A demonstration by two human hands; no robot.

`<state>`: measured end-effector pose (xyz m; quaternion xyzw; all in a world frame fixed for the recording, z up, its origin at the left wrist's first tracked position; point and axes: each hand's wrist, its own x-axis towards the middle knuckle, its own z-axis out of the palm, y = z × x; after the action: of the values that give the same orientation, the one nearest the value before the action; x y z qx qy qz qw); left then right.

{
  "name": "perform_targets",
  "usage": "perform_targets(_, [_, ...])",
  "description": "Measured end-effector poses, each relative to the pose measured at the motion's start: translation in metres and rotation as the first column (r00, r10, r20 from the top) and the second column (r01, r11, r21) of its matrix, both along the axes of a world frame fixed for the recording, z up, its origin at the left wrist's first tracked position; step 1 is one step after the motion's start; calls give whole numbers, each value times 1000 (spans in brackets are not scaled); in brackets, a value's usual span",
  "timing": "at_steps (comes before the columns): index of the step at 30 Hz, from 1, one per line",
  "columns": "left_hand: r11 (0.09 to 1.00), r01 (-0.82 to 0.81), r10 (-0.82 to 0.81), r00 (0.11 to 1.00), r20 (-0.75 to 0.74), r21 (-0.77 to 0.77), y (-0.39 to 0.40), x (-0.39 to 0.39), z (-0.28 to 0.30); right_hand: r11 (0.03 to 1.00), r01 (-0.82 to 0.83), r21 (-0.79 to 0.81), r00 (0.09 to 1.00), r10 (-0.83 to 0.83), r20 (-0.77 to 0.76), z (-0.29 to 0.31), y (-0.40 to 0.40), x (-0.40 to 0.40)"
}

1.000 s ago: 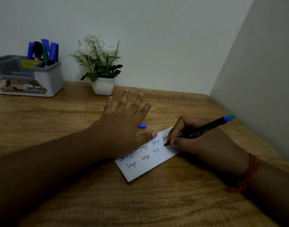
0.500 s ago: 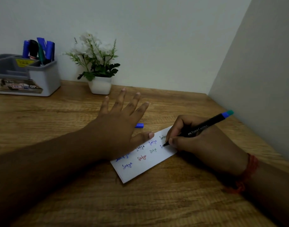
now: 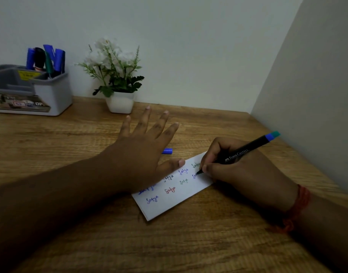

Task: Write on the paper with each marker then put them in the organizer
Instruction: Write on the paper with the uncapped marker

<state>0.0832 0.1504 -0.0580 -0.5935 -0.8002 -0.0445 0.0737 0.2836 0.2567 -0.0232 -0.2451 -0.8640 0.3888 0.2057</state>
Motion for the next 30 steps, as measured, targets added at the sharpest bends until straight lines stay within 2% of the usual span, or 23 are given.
perform_targets(30, [1000, 6, -6, 1000, -8, 18, 1, 0, -1, 1000, -17, -25, 1000, 16, -15, -2, 6, 2])
